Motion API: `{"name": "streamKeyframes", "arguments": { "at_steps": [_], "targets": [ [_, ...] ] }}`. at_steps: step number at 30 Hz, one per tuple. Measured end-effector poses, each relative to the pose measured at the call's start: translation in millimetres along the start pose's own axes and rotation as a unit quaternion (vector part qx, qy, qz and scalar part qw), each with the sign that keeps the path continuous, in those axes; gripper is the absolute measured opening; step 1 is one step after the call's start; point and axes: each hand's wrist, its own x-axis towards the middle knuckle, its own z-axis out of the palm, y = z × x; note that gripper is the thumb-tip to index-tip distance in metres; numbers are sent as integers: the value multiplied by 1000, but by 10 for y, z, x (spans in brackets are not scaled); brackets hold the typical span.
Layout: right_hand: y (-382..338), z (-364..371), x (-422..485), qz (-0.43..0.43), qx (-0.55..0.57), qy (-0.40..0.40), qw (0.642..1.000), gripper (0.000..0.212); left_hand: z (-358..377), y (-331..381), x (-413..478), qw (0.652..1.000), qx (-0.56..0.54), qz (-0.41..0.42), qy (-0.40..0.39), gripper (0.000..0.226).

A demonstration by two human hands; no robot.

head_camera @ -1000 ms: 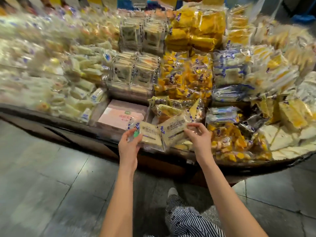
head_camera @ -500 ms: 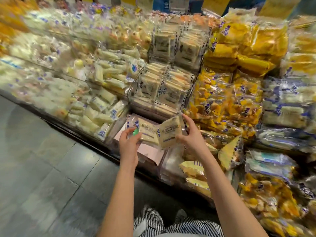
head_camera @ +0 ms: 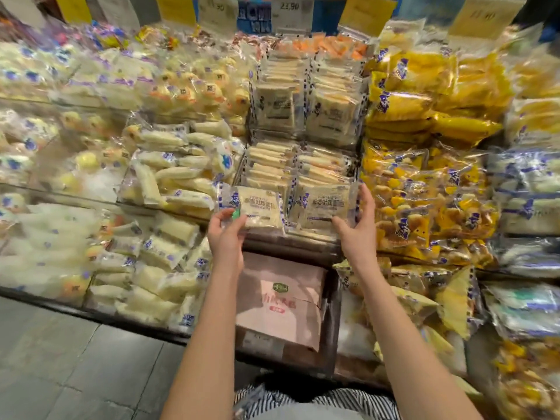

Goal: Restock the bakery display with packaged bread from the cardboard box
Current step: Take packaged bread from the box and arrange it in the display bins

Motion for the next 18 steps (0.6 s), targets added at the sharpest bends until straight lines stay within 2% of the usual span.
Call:
{"name": "streamKeyframes", "arguments": {
  "at_steps": [5,8,10,12,14,16,18],
  "targets": [
    [44,444,134,17,-30,71,997,76,175,-8,522,997,57,-1,-61,24],
    [109,573,217,16,-63,89,994,78,206,-66,731,972,222,56,-56,25],
    [153,620,253,27,-108,102,988,83,177,-115,849,920,365,119,-77,32],
    [198,663,255,41,-156,105,981,90,132,-156,934,862,462,177,-107,40],
    [270,704,267,45,-194,103,975,97,108,-188,1001,810,528,221,-129,46],
    [337,735,304,45,-230,99,967,97,118,-192,1011,749,598,258,-119,53],
    [393,782,337,42,-283,93,954,91,132,-208,1036,688,640,324,-107,75]
  ]
}}
